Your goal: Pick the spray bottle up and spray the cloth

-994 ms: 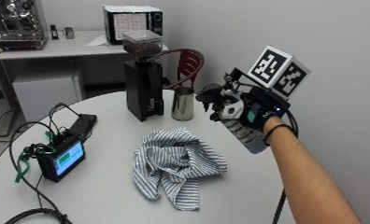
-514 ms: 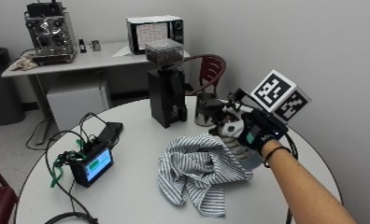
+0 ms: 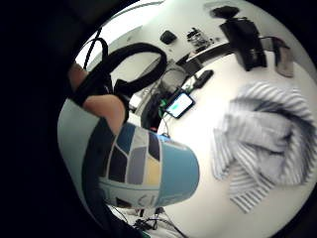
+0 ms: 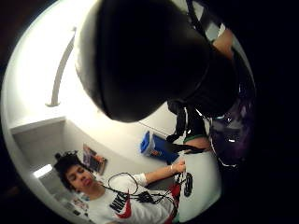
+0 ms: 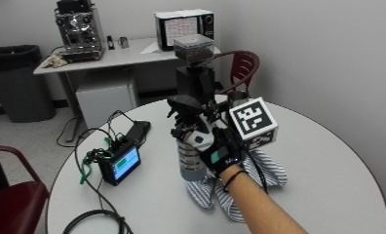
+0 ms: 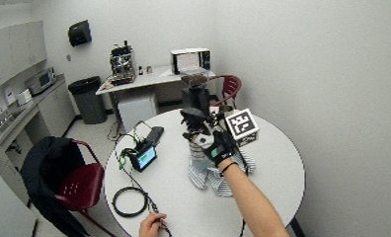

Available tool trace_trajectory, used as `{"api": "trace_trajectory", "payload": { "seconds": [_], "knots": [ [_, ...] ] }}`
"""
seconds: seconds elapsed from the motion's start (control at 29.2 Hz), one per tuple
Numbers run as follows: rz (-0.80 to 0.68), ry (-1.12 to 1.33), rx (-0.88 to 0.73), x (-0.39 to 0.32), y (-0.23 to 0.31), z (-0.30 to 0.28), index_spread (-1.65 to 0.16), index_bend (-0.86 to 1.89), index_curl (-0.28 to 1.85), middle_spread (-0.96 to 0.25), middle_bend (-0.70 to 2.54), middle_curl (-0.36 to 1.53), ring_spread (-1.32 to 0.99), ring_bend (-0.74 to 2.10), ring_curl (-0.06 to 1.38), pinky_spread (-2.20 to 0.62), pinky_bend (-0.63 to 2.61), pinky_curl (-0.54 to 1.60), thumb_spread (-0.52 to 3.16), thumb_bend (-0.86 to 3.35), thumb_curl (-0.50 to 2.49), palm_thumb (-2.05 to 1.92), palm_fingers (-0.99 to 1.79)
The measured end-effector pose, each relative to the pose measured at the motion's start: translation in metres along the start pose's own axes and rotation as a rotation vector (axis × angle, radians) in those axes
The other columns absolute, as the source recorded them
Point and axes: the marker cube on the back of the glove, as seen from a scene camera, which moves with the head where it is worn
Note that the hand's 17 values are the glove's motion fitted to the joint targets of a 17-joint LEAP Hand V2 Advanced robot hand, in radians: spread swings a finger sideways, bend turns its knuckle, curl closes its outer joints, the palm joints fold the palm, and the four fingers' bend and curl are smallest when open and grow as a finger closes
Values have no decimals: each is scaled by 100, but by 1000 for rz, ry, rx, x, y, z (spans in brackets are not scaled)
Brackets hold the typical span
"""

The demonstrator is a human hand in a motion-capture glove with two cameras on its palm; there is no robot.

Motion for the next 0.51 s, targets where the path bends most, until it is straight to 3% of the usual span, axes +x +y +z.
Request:
{"api": "trace_trajectory", "payload": {
  "seconds": [0.51],
  "knots": [
    [47, -60, -79, 69, 48, 74, -28, 14, 32, -8, 26, 46, -11, 47, 41, 5, 22, 36, 84, -3, 58, 92, 108]
  ]
}}
